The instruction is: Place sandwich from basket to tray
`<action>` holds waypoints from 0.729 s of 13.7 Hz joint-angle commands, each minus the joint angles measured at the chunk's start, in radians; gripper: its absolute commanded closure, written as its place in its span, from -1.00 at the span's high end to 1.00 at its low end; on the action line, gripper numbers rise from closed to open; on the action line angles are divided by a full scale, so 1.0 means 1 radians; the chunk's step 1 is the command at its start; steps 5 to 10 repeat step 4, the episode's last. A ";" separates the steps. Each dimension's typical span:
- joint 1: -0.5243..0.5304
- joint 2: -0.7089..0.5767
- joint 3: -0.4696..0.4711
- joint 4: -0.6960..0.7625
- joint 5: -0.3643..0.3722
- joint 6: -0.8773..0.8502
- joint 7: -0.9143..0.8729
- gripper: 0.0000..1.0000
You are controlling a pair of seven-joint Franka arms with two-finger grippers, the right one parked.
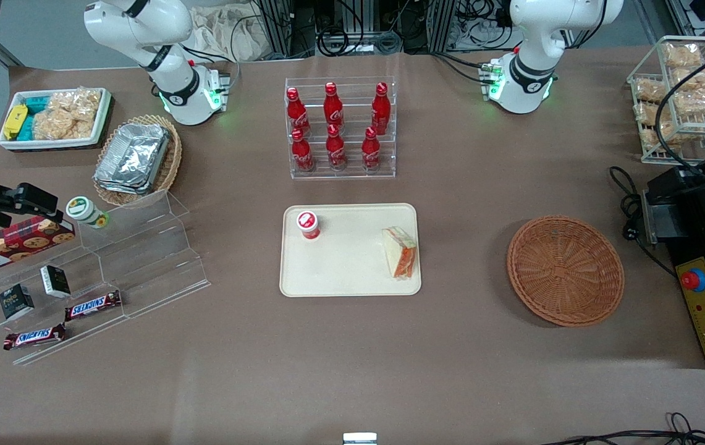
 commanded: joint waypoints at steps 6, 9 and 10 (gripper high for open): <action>0.014 -0.075 -0.031 -0.092 0.007 0.035 -0.001 1.00; 0.014 -0.075 -0.031 -0.092 0.007 0.035 -0.001 1.00; 0.014 -0.075 -0.031 -0.092 0.007 0.035 -0.001 1.00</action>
